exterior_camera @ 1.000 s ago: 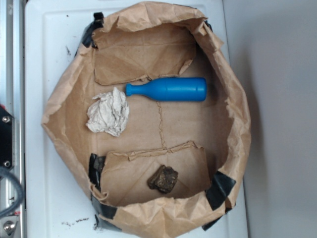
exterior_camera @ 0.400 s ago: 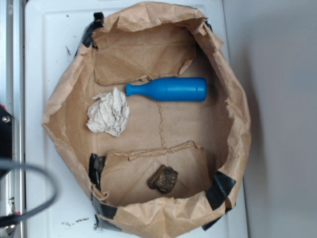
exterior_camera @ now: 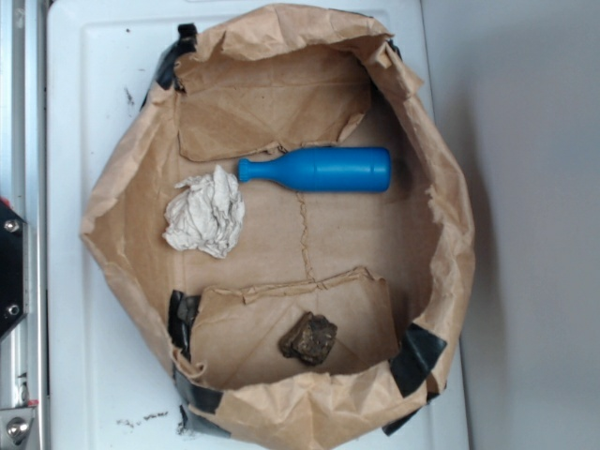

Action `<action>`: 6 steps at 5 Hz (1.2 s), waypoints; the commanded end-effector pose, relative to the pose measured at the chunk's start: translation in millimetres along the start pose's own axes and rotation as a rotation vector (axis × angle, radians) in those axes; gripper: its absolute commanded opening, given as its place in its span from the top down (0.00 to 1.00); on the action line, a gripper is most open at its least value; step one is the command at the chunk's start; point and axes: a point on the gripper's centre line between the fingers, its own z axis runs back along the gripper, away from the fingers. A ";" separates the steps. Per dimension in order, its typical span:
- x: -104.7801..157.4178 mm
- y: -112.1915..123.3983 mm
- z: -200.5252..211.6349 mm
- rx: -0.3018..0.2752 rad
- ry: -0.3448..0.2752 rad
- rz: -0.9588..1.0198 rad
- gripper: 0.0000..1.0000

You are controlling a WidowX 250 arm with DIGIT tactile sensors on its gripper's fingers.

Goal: Grab the rock.

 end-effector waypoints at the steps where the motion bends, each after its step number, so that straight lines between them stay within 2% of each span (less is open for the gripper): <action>1: 1.8 1.3 5.7 -0.004 -0.023 0.008 0.00; 3: 1.8 1.3 5.7 -0.004 -0.023 0.008 0.00; 5: 55.3 28.0 -50.3 0.002 -0.024 0.020 0.00; 6: 67.7 38.9 -81.6 0.038 -0.003 0.016 0.00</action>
